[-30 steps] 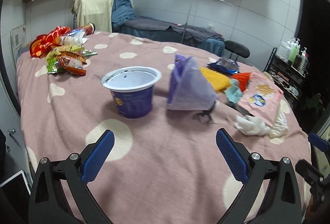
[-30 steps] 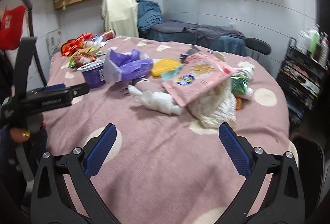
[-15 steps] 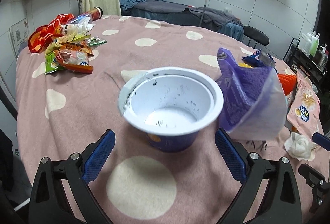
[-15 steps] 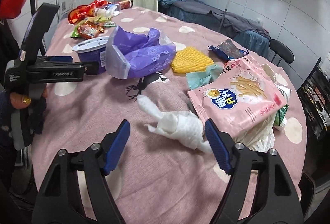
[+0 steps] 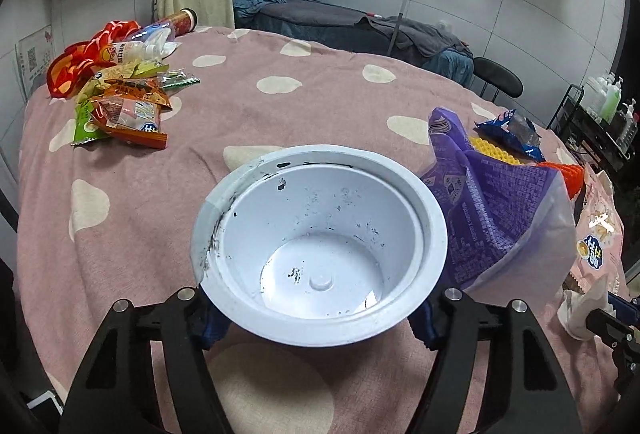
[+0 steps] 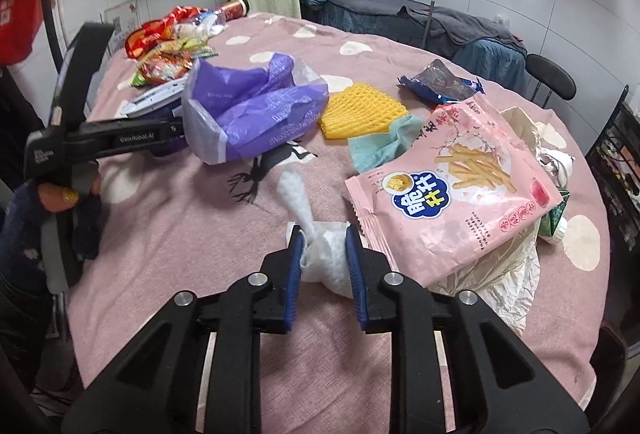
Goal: Collect trash
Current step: 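Grasp the blue yogurt cup with the left tool while the right tool grasps the white tissue, then carry the tissue to the black bin and open the right tool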
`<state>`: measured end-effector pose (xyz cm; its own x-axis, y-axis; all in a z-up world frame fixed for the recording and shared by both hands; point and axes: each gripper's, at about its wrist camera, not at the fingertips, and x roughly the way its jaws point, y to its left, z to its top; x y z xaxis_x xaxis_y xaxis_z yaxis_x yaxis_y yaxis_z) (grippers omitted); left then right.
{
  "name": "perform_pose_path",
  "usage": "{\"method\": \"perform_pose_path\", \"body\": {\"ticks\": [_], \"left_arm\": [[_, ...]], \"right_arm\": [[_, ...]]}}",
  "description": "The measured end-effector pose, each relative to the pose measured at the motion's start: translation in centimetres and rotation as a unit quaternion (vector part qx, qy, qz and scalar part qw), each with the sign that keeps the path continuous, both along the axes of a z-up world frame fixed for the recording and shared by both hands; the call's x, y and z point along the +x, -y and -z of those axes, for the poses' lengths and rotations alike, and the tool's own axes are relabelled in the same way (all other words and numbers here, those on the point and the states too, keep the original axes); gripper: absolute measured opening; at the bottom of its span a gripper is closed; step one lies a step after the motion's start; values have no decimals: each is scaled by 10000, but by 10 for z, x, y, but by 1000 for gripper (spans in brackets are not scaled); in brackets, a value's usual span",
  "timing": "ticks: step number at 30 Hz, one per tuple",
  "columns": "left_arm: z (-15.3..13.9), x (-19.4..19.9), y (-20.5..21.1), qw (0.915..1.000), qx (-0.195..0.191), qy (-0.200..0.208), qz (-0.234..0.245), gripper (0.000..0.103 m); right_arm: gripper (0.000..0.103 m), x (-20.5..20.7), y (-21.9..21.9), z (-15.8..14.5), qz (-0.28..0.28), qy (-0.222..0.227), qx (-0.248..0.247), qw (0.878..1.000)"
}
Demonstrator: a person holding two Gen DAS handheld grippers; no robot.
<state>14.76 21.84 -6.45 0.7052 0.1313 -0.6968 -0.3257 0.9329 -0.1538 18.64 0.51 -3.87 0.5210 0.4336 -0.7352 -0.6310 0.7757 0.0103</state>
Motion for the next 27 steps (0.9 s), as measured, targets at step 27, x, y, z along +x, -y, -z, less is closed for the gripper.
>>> {"method": "perform_pose_path", "body": {"ticks": [27], "left_arm": [[-48, -84, 143, 9802, -181, 1144, 1608, 69]], "right_arm": [[20, -80, 125, -26, 829, 318, 1314, 9874]]}}
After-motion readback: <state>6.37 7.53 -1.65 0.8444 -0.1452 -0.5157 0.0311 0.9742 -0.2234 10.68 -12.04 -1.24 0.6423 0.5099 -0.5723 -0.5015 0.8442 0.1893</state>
